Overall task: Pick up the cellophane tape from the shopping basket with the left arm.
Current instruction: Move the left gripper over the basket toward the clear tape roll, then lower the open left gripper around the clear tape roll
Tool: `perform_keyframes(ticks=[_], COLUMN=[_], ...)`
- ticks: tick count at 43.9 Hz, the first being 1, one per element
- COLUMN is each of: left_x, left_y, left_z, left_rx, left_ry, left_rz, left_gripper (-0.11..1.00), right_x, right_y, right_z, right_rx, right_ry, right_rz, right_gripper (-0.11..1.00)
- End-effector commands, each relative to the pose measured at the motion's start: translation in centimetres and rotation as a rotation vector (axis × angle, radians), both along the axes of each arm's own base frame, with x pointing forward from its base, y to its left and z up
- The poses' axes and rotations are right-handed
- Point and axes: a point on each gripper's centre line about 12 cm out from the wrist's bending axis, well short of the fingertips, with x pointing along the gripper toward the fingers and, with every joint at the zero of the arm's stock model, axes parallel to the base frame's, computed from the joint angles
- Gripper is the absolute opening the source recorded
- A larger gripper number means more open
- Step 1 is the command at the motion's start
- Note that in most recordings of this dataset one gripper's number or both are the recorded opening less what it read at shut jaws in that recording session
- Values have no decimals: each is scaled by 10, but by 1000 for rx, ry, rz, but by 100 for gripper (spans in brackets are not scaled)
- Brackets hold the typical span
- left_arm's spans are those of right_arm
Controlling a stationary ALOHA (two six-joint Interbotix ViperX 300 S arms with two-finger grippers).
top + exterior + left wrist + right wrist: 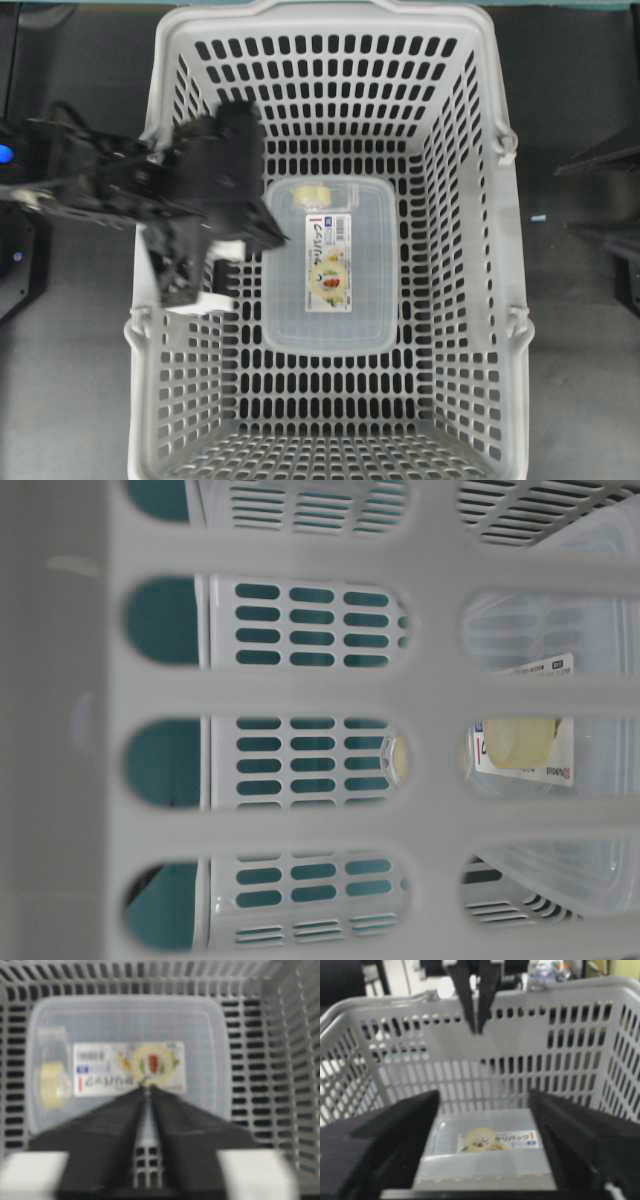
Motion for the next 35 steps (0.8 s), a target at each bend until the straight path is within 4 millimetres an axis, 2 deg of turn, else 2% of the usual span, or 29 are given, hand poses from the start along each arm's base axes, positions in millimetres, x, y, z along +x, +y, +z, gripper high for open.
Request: perform_keyframes(ticks=[1,6,8,11,25,35], left_x=[12,25,32,39,67,75], left_y=[0,-2,-2,-3,-8,-12], left_z=[4,-7,-12,-18,-57,-85], left_rx=[-3,2,5,8,22,29], left_ry=[0,50,66,85,218,305], left_rz=[9,5,5,3,-6,-13], left_gripper=[31,67,78,89,90,90], right_x=[2,1,1,2,1,1], right_y=[1,1,1,1,1,1], right_z=[9,8,8,6,4,2], right_rx=[11,11,11,10,11,9], right_ry=[-21,-18,-18,-15,-13,-10], right_rz=[4,4,4,4,4,4], right_gripper=[76,77,77,77,77,77])
